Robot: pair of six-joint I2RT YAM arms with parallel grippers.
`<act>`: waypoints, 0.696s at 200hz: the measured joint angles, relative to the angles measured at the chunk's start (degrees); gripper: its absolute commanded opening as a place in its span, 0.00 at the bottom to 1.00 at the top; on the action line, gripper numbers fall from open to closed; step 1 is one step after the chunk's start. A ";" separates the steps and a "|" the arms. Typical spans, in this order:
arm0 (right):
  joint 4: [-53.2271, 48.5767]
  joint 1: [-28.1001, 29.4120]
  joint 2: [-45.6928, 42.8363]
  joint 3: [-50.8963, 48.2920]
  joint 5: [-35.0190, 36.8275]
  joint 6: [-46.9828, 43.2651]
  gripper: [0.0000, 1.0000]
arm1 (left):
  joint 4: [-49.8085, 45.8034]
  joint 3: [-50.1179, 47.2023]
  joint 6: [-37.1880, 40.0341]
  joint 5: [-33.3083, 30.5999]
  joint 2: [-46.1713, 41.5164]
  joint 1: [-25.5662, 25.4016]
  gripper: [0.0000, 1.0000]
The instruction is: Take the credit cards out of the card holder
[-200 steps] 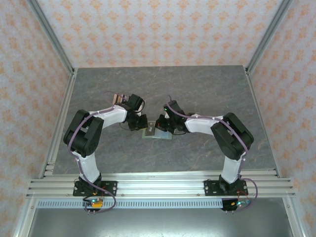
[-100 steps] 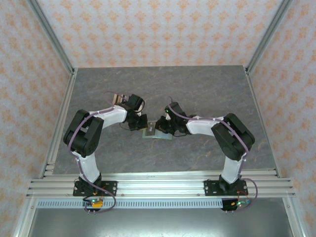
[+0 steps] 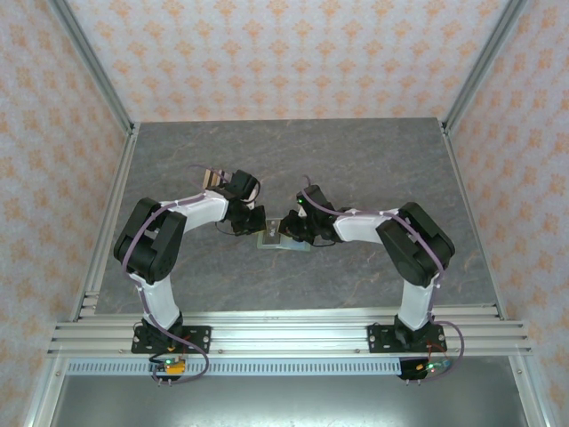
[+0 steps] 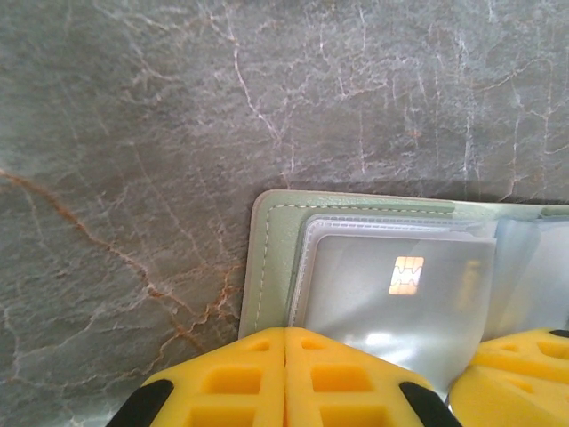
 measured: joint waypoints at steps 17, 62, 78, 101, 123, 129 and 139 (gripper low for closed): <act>-0.11 -0.02 0.52 0.20 0.13 -0.02 0.16 | 0.35 -0.22 0.00 0.04 -0.02 0.00 0.08; -0.35 -0.50 1.77 0.92 -1.27 0.07 0.14 | 1.20 -0.81 -0.02 0.20 -0.26 0.00 0.06; 0.00 -0.74 2.03 0.92 -2.08 0.22 0.13 | 1.66 -1.14 -0.04 0.26 -0.42 0.02 0.05; 0.96 -0.98 2.23 0.70 -2.80 0.68 0.12 | 2.34 -1.66 -0.02 0.24 -0.68 0.02 0.05; 2.80 -1.11 2.47 0.33 -3.21 1.20 0.13 | 2.64 -1.81 -0.02 0.02 -0.76 0.13 0.05; 3.37 -1.16 2.51 0.15 -3.39 1.31 0.13 | 2.71 -1.86 -0.02 0.00 -0.79 0.13 0.05; 4.28 -1.27 2.56 -0.24 -3.67 1.55 0.13 | 2.75 -1.90 0.00 -0.02 -0.83 0.13 0.05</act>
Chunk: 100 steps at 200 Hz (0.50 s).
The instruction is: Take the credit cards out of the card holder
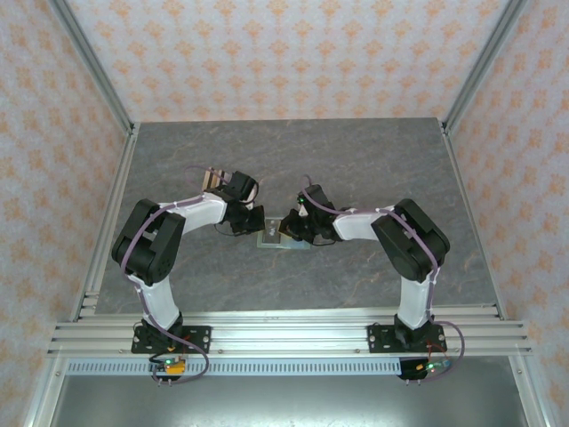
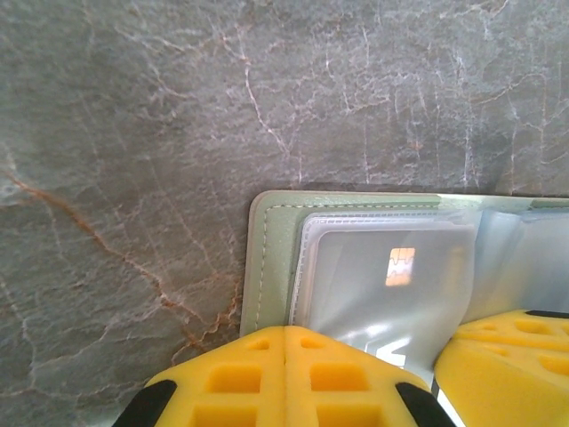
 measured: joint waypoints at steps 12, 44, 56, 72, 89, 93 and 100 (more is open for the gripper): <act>0.76 -0.07 0.00 -0.28 -0.33 0.17 0.13 | 0.37 -0.31 0.00 0.02 -0.15 0.00 0.05; 3.37 -0.07 0.15 -0.37 -1.20 0.17 0.10 | 1.03 -0.79 -0.02 0.04 -0.33 0.00 0.04; 3.67 -0.09 0.15 -0.50 -1.20 0.22 0.06 | 1.22 -1.01 -0.02 0.02 -0.48 0.00 0.04; 4.13 -0.11 0.15 -0.83 -1.11 0.31 0.04 | 1.31 -1.05 -0.02 -0.04 -0.55 0.00 0.04; 4.26 -0.11 0.00 -1.03 -0.83 -0.04 0.03 | 1.31 -1.05 -0.02 -0.26 -0.59 0.00 0.04; 4.28 -0.11 -0.02 -1.07 -0.79 -0.11 0.03 | 1.29 -1.05 -0.02 -0.31 -0.59 -0.02 0.04; 4.28 -0.11 -0.26 -1.18 -0.70 -0.33 0.02 | 1.29 -1.07 -0.02 -0.42 -0.68 -0.02 0.04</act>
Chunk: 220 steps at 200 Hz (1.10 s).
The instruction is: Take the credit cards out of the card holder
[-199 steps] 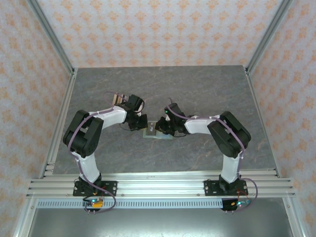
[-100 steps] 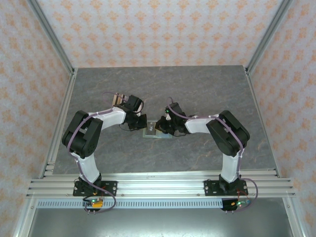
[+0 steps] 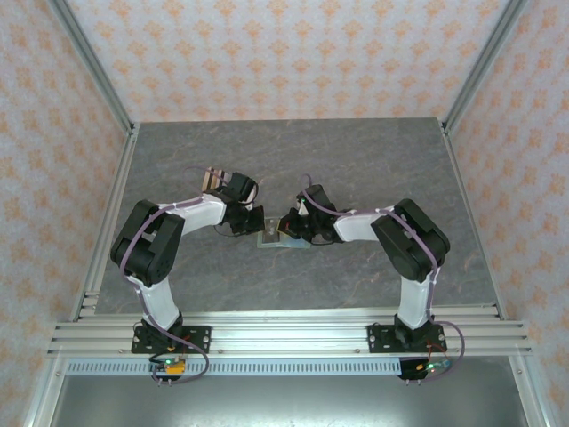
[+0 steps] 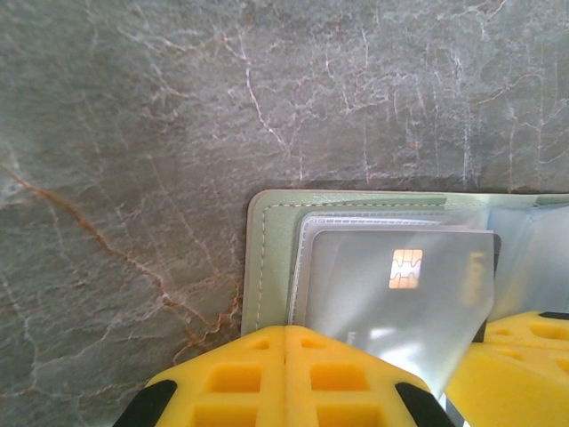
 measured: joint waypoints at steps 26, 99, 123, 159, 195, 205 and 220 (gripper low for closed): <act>-0.26 0.15 -0.96 -0.07 0.50 -1.20 0.02 | -0.02 -0.02 0.00 -0.28 -0.02 -0.11 0.06; -0.44 -0.66 -3.41 -2.84 1.97 -2.93 0.03 | -0.17 0.04 0.04 -1.31 -0.13 -0.44 0.07; -0.79 -1.27 -4.72 -3.91 1.99 -3.21 0.03 | -0.37 0.15 0.04 -1.33 -0.13 -0.44 0.07; -1.90 -1.73 -7.50 -5.66 2.80 -3.69 0.00 | -1.92 0.79 0.04 -1.29 -0.13 -0.50 0.10; -5.46 -2.80 -13.14 -7.37 4.57 -5.27 0.00 | -5.05 1.95 -0.17 -0.52 -0.90 -0.76 0.35; -6.19 -3.48 -14.86 -7.93 4.94 -5.75 0.00 | -5.66 2.14 -0.22 0.24 -1.73 -0.72 0.39; -6.80 -4.57 -17.59 -9.03 5.22 -6.29 0.00 | -6.29 2.38 -0.92 1.33 -3.56 -0.35 0.48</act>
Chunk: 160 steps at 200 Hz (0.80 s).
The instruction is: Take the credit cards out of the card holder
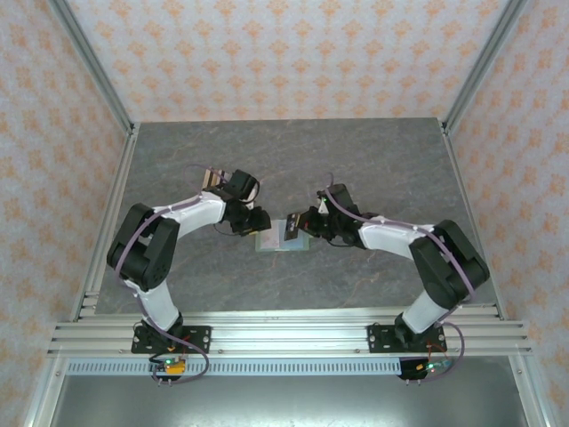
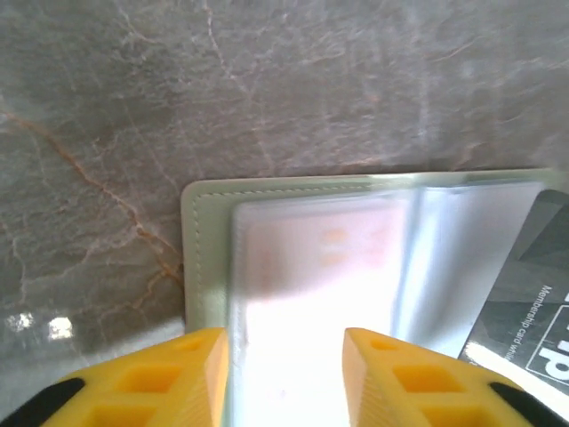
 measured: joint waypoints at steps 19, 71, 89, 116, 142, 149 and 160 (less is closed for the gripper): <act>-0.37 -1.22 -4.11 -1.20 -0.04 -0.02 0.00 | -0.04 0.07 -1.18 2.01 -4.02 1.49 0.60; 5.66 -1.53 -11.13 -1.07 -3.37 3.78 0.00 | 8.83 -2.58 -9.20 9.60 -16.61 4.39 0.80; 9.25 -1.57 -11.15 -0.66 -5.03 6.95 0.00 | 14.47 -5.18 -13.49 12.83 -18.99 4.39 0.80; 14.75 -1.90 -11.15 0.37 -7.41 11.98 0.00 | 22.05 -7.82 -20.15 16.87 -19.93 4.39 0.79; 20.31 -3.10 -10.95 0.98 -9.40 16.59 0.00 | 25.90 -8.02 -23.23 19.28 -20.35 4.39 0.72; 21.70 -3.41 -10.71 1.09 -9.86 17.64 0.00 | 27.10 -8.04 -24.00 20.04 -20.35 4.39 0.68; 23.65 -3.67 -10.14 1.09 -10.36 19.23 0.00 | 28.89 -8.04 -25.59 20.81 -20.35 4.39 0.60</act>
